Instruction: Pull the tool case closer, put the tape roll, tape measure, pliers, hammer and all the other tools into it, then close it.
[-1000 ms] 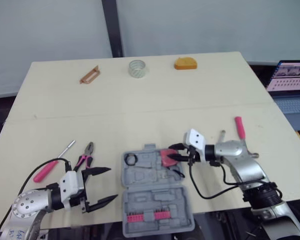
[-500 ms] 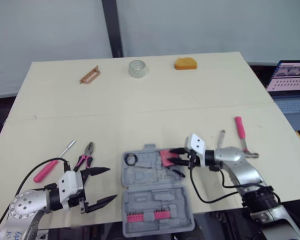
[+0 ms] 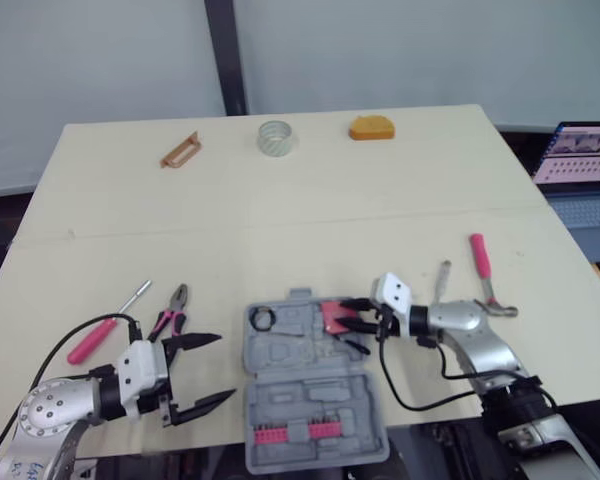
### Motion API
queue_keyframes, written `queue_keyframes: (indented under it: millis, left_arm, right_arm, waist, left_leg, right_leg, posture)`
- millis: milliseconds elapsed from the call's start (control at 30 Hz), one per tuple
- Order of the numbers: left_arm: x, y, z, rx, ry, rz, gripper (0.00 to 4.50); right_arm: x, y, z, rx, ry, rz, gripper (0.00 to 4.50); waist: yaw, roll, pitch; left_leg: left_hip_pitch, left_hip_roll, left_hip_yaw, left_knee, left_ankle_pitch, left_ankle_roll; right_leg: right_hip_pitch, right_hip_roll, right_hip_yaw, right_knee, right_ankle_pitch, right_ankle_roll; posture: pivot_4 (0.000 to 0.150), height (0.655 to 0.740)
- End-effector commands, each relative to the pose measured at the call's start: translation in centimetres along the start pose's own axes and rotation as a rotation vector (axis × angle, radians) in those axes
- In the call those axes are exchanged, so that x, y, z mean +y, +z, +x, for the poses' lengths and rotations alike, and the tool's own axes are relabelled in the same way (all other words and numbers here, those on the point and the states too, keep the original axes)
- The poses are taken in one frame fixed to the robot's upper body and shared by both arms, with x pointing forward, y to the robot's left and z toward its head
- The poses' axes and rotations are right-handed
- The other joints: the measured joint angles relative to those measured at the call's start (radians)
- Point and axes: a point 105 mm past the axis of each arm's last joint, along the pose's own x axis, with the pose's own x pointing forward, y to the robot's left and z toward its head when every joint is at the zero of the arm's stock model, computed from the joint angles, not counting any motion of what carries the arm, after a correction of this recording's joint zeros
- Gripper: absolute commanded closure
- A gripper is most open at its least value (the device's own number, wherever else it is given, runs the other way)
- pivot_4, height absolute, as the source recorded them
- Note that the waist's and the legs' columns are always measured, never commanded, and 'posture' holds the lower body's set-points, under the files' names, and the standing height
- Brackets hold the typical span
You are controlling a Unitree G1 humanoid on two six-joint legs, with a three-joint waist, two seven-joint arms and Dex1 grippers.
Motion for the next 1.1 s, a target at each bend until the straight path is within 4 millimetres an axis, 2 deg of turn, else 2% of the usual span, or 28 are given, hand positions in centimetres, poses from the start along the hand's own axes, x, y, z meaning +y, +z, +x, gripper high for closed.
queue_keyframes:
  millis: [33, 433, 533, 633, 733, 800, 1000, 1100]
  left_arm:
    - [0.2, 0.2, -0.4, 0.003, 0.005, 0.023, 0.0]
    - [0.0, 0.2, -0.2, 0.001, 0.004, 0.02, 0.0]
    - [0.7, 0.9, 0.0, -0.058, 0.059, -0.012, 0.0]
    - [1.5, 1.7, 0.0, -0.092, 0.086, -0.028, 0.0]
    - [1.4, 1.6, -0.4, -0.07, 0.058, -0.049, 0.0]
    - [1.1, 1.5, -0.9, -0.063, 0.047, -0.073, 0.0]
    - [-0.3, 0.6, -2.8, -0.034, 0.055, -0.168, 0.0]
    - [-1.1, -0.1, -3.5, -0.017, 0.096, -0.218, 0.0]
  right_arm:
    - [0.7, -2.4, -0.1, 0.065, 0.001, 0.056, 2.82]
    - [0.7, -3.0, 0.1, 0.083, -0.014, 0.041, 2.82]
    - [0.1, -1.9, 0.0, 0.055, -0.042, 0.019, 2.82]
    - [-0.2, 0.7, -0.8, 0.005, -0.052, 0.007, 2.82]
    - [0.3, 3.4, -2.9, -0.015, -0.052, 0.001, 2.82]
    - [1.4, 4.0, -4.6, 0.004, -0.033, 0.007, 2.82]
    - [5.1, 3.2, -8.7, 0.093, -0.006, 0.127, 2.82]
    - [6.5, 2.2, -10.3, 0.131, -0.018, 0.194, 2.06]
  waist:
    - [0.0, -0.001, 0.0]
    - [-0.001, -0.002, -0.001]
    - [-0.001, -0.002, -0.001]
    - [0.002, -0.001, -0.001]
    - [0.002, -0.001, 0.0]
    - [0.005, 0.001, 0.001]
    - [0.008, 0.0, 0.0]
    - [0.011, 0.0, 0.0]
  left_leg:
    - [0.0, 0.0, 0.0, 0.0, 0.0, 0.0]
    - [0.001, 0.0, 0.0, 0.0, 0.0, 0.0]
    - [0.001, 0.0, 0.0, 0.0, 0.0, 0.0]
    - [0.0, 0.0, 0.0, 0.0, 0.0, 0.0]
    - [-0.001, 0.0, 0.0, 0.001, 0.0, 0.0]
    - [-0.002, 0.0, 0.0, 0.0, 0.0, 0.0]
    - [-0.001, 0.001, 0.0, -0.001, -0.001, 0.0]
    - [-0.001, 0.0, 0.0, 0.0, -0.002, 0.001]
  right_leg:
    - [0.0, 0.0, 0.0, 0.0, 0.0, 0.0]
    - [0.001, 0.0, 0.0, 0.0, 0.0, 0.0]
    - [0.001, 0.0, 0.0, 0.0, 0.0, 0.0]
    - [0.0, 0.0, 0.0, 0.0, 0.0, 0.0]
    - [0.0, 0.0, 0.0, 0.0, 0.0, 0.0]
    - [-0.001, 0.0, 0.0, 0.0, 0.0, 0.0]
    - [0.0, 0.0, 0.0, -0.002, 0.0, 0.0]
    - [0.0, 0.0, 0.0, -0.002, 0.0, 0.0]
  posture:
    - [0.15, 0.74]
    - [0.15, 0.74]
    - [0.15, 0.74]
    - [0.15, 0.74]
    - [0.15, 0.74]
    - [0.15, 0.74]
    - [0.15, 0.74]
    - [0.15, 0.74]
